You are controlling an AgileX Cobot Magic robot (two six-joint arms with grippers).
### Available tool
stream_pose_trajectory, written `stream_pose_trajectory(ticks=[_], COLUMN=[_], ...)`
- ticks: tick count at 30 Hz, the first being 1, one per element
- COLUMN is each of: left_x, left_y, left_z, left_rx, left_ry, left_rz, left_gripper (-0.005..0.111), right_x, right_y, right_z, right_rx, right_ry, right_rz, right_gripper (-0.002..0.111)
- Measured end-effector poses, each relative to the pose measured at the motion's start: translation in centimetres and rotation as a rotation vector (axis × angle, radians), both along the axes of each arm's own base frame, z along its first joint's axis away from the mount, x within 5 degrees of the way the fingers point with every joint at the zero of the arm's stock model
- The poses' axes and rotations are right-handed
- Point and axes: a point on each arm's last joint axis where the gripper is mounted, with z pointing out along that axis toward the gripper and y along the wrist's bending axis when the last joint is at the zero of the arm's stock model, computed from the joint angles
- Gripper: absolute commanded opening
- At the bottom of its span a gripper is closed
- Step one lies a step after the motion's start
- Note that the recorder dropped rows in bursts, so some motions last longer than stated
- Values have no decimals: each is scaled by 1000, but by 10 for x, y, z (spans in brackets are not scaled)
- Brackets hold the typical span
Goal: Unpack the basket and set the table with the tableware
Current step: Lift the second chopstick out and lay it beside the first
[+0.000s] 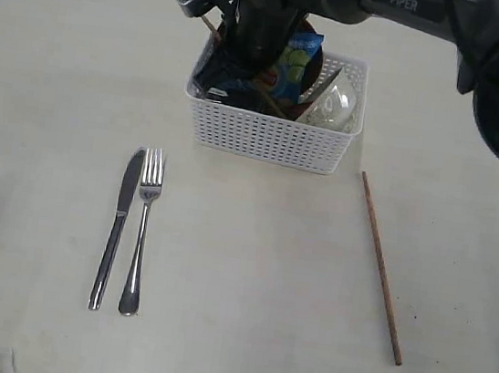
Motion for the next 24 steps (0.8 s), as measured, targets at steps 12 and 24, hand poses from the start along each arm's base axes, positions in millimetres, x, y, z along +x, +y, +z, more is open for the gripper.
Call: stream_pose_trajectory(ticks=[12,24], left_x=[0,0], left_y=[0,0], left_z=[0,0], left_rx=[0,0], left_ry=[0,0], left_rz=[0,0], left_gripper=[0,0], right_x=[-19,-27], right_y=[-2,-95], right_z=[83,132], right_rx=[109,6], right_ry=[-122,94], right_rz=[17,-370], right_gripper=[0,0])
